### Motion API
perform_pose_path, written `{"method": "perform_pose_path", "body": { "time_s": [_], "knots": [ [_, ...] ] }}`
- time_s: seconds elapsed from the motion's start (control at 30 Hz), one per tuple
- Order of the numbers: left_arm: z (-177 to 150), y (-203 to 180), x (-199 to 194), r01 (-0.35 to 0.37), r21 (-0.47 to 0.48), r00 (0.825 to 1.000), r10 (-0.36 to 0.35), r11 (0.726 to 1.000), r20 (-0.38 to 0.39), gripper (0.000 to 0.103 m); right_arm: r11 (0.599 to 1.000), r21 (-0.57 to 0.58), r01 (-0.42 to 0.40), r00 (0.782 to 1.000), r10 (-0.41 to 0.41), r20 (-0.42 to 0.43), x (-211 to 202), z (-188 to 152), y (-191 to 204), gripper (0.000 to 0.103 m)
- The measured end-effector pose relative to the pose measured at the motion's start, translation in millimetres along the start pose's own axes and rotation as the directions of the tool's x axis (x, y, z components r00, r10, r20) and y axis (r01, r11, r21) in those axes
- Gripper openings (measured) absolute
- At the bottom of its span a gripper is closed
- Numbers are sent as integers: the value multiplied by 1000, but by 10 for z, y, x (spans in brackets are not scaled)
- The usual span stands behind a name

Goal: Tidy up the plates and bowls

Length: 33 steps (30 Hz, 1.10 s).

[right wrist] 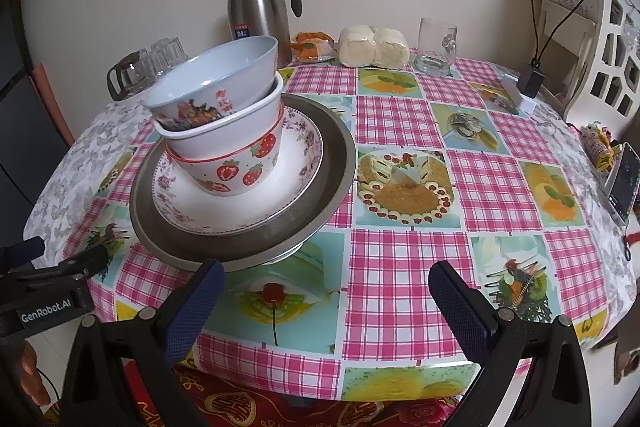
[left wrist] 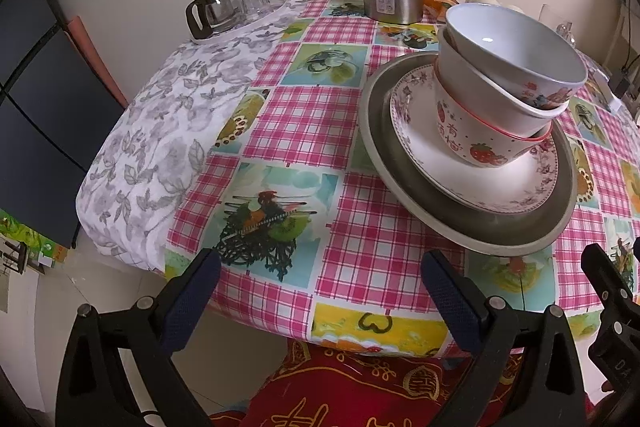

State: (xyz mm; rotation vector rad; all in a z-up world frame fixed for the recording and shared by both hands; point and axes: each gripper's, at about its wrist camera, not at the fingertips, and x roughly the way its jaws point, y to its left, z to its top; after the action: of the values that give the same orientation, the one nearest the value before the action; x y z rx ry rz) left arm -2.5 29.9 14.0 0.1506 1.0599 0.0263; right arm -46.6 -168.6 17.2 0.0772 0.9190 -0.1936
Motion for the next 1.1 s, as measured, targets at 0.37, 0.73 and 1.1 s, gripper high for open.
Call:
{"method": "perform_pose_path", "body": {
  "time_s": [0.37,0.73,1.1],
  "knots": [
    [6,-13,16,11,8,1000,-11,1000,-5,100,1000,-7,18,1000,-18,-5,11,2,-15,103],
    [13,-10,33,19,9,1000,-19,1000,-16,100,1000,-12,21,1000,-21,-12,29,1,-11,103],
    [8,-4,56,24,8,999,-24,1000,-26,100,1000,-12,21,1000,-21,-19,47,-5,-26,103]
  ]
}}
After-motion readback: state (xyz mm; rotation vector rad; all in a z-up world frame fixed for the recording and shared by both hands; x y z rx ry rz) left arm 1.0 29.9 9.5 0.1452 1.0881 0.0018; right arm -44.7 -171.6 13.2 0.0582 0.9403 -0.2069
